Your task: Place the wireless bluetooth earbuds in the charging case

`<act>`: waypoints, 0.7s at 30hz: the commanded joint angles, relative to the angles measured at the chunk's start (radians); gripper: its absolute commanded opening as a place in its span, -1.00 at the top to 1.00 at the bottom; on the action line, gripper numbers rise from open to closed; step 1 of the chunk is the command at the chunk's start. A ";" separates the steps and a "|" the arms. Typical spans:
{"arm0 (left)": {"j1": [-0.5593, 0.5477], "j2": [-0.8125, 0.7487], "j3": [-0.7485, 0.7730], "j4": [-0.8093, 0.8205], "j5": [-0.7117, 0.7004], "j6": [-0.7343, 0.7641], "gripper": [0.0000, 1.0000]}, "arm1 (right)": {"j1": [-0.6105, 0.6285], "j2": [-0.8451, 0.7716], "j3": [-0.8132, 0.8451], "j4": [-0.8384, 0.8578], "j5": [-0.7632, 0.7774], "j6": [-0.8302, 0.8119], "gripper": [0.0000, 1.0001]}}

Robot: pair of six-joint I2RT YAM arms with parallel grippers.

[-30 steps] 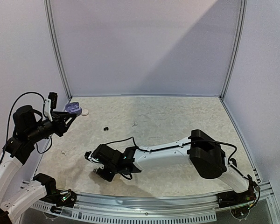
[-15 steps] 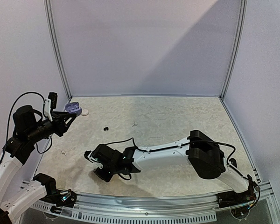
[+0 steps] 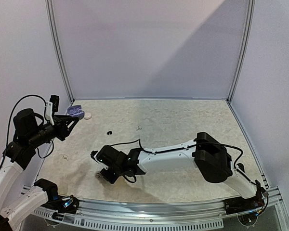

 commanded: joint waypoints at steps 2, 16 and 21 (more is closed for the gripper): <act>0.010 -0.001 -0.014 0.007 -0.002 0.008 1.00 | -0.011 0.031 0.027 -0.038 -0.065 -0.051 0.18; 0.010 -0.005 -0.016 0.003 -0.005 0.008 1.00 | -0.011 0.097 0.114 -0.066 -0.134 -0.081 0.26; 0.011 -0.008 -0.020 0.005 -0.003 0.007 1.00 | -0.012 0.101 0.113 -0.077 -0.112 -0.083 0.32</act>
